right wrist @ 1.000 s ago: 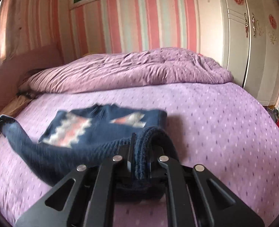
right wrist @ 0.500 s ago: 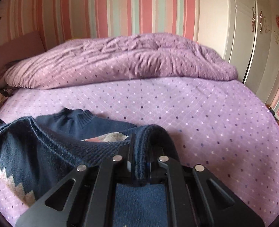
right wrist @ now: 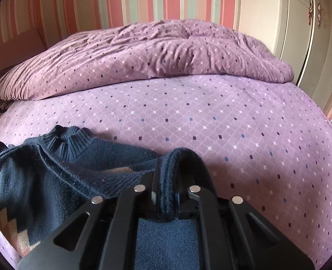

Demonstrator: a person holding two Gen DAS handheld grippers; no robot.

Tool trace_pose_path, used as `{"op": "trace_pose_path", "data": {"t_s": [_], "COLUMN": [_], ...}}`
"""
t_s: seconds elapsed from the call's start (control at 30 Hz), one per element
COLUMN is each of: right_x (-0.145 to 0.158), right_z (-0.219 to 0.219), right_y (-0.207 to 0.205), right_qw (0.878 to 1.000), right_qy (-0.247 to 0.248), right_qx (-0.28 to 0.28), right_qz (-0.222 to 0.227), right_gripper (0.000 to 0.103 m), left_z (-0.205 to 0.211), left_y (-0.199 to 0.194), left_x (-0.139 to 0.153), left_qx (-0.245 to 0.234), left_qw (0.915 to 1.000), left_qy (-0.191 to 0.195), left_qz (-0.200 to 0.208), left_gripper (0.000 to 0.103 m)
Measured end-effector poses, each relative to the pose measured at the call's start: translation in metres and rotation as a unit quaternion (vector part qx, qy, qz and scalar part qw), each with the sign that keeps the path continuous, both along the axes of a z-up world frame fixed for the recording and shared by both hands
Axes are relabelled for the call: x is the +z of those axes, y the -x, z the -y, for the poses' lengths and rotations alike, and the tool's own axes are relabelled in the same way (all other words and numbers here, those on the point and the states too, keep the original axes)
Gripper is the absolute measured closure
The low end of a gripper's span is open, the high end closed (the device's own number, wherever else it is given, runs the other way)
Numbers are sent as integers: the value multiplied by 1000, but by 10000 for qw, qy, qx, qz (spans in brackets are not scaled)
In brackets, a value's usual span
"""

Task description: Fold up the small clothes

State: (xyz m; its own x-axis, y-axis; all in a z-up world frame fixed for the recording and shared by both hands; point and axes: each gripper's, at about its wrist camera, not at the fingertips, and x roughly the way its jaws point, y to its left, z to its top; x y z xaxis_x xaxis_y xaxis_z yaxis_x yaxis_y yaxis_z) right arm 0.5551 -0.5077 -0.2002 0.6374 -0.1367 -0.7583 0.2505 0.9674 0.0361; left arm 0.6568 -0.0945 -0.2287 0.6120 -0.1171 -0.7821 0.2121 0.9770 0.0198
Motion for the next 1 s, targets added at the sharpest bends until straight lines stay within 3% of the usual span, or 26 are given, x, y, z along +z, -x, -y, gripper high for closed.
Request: {"op": "trace_pose_path", "data": {"t_s": [0.13,0.23,0.47,0.7,0.83,0.9,0.93,0.97,1.0], "right_x": [-27,-36,-33,-30,-32,-32,-31,-31,-30], "right_z": [4,-3,0,-1,0,1,1,0,0], "right_y": [-15,-16,-14,-12,-12,-12,-12,-13,-13], "right_qw": [9991,9983,9988,9993,9994,9994,9994,9994,9995], "right_qy": [27,296,228,214,177,174,191,195,160], "right_qx": [-40,48,80,68,65,70,73,85,104], "right_qz": [-423,-493,-424,-287,-287,-290,-288,-283,-264], "right_gripper": [95,95,94,94,94,94,94,92,90], "left_z": [6,9,-12,-14,-28,-30,-27,-24,-22], "left_y": [-16,-13,-14,5,-5,-6,-4,1,7], "left_x": [-25,-29,-12,21,27,26,26,27,30], "left_qx": [-59,-166,-135,-316,-328,-353,-345,-310,-248], "left_qw": [9991,9986,9984,9983,9933,9925,9947,9972,9992], "left_qy": [-219,-395,298,435,946,952,740,490,199], "left_qz": [-365,-308,-457,-205,-577,-681,-625,-477,-227], "left_gripper": [96,95,91,86,83,81,65,20,3]}}
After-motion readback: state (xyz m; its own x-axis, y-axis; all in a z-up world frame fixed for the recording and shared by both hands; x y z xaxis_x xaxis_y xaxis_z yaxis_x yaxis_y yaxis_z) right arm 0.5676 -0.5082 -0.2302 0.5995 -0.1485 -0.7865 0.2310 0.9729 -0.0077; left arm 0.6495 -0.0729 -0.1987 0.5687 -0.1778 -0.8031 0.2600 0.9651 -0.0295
